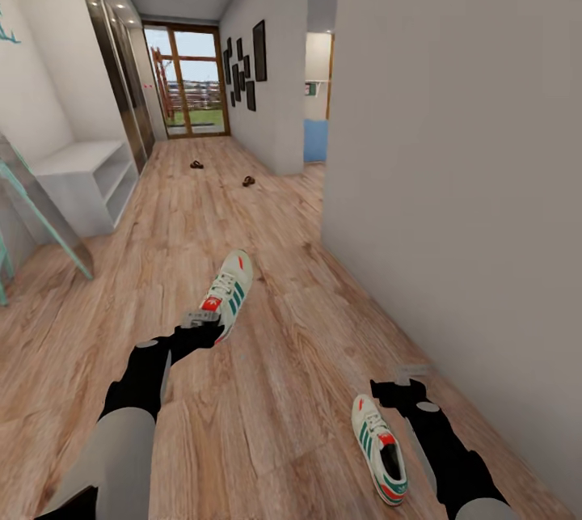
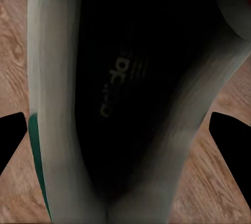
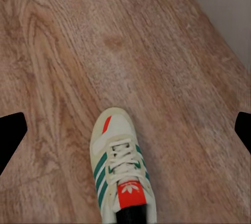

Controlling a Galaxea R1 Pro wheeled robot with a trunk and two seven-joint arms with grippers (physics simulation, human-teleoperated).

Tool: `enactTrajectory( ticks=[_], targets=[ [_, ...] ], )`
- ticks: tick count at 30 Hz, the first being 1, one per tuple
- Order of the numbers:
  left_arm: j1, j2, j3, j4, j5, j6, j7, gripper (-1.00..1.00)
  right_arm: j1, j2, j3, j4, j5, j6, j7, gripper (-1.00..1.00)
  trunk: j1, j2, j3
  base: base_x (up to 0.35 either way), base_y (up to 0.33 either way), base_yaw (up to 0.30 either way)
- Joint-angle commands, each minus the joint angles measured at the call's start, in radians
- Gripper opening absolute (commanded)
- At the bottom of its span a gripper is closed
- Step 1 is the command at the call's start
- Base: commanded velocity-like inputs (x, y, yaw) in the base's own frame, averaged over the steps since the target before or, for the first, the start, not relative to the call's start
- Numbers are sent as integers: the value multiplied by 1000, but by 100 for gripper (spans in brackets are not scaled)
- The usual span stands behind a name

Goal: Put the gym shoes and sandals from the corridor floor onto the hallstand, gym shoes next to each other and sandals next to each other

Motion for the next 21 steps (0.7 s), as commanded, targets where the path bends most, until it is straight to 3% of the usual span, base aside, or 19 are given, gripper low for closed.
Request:
enactTrajectory(
  ticks=[1, 17, 21],
  targets=[
    [-1, -2, 6, -2, -6, 4, -9, -100, 0, 1, -2, -2, 10, 6, 1, 100, 0, 0, -1, 1, 0, 262],
    [-1, -34, 6, 2, -7, -1, -16, -100, 0, 1, -6, 1, 9, 5, -2, 100, 4, -7, -16, 0, 0, 237],
    [-1, -35, 6, 2, -7, -2, -15, -100, 0, 1, -8, 0, 9, 5, -3, 100, 19, -35, -35, 0, 0, 111]
  ],
)
